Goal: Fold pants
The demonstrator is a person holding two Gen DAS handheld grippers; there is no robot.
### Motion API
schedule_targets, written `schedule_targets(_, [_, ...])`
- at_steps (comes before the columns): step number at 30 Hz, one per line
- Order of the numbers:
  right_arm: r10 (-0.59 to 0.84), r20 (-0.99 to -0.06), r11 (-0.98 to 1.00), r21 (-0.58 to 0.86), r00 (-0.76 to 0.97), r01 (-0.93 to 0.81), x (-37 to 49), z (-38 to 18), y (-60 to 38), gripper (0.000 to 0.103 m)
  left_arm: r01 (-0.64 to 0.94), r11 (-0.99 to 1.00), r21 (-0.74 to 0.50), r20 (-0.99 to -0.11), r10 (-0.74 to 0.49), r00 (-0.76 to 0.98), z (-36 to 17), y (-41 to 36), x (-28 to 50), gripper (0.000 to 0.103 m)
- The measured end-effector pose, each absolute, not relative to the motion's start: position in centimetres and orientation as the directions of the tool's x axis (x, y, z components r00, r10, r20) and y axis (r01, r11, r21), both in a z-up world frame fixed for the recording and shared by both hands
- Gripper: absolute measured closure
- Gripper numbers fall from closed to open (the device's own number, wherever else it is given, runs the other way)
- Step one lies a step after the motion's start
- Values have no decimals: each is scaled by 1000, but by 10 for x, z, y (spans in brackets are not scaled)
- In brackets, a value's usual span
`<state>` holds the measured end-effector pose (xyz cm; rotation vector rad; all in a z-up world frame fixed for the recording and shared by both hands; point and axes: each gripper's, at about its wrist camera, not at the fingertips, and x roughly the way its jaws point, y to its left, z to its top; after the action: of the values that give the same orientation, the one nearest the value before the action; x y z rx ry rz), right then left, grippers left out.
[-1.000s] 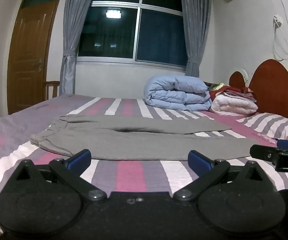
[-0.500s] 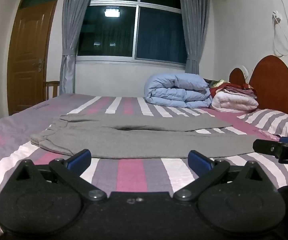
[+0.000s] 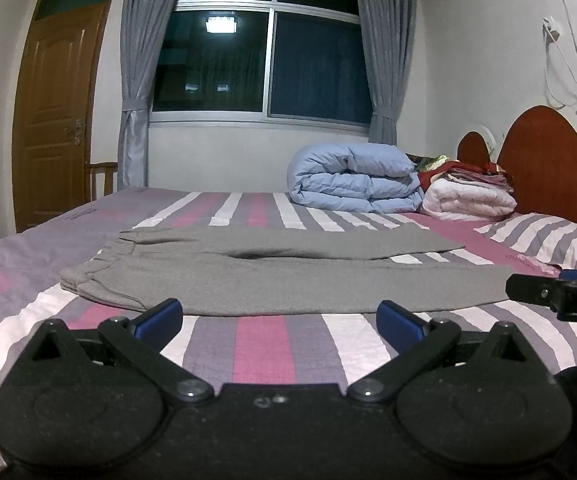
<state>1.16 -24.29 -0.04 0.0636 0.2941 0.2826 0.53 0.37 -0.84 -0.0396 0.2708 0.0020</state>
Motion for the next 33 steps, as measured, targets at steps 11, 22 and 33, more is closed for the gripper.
schedule_targets(11, [283,-279,959,103,918,-264,12,-2,-243,0,-7,999,-35,-268,-3,963,-8,2,5,6])
schedule_targets(22, [283,-281,959,105,917,-264,12,-2,-243,0,-4,1000,-31,-270,-5,963,-10,1,5,6])
schedule_targets(33, [282,-282,959,107,917,-262,13,-2,-244,0,-5,1000,-29,-270,-3,963,-9,-1,5,6])
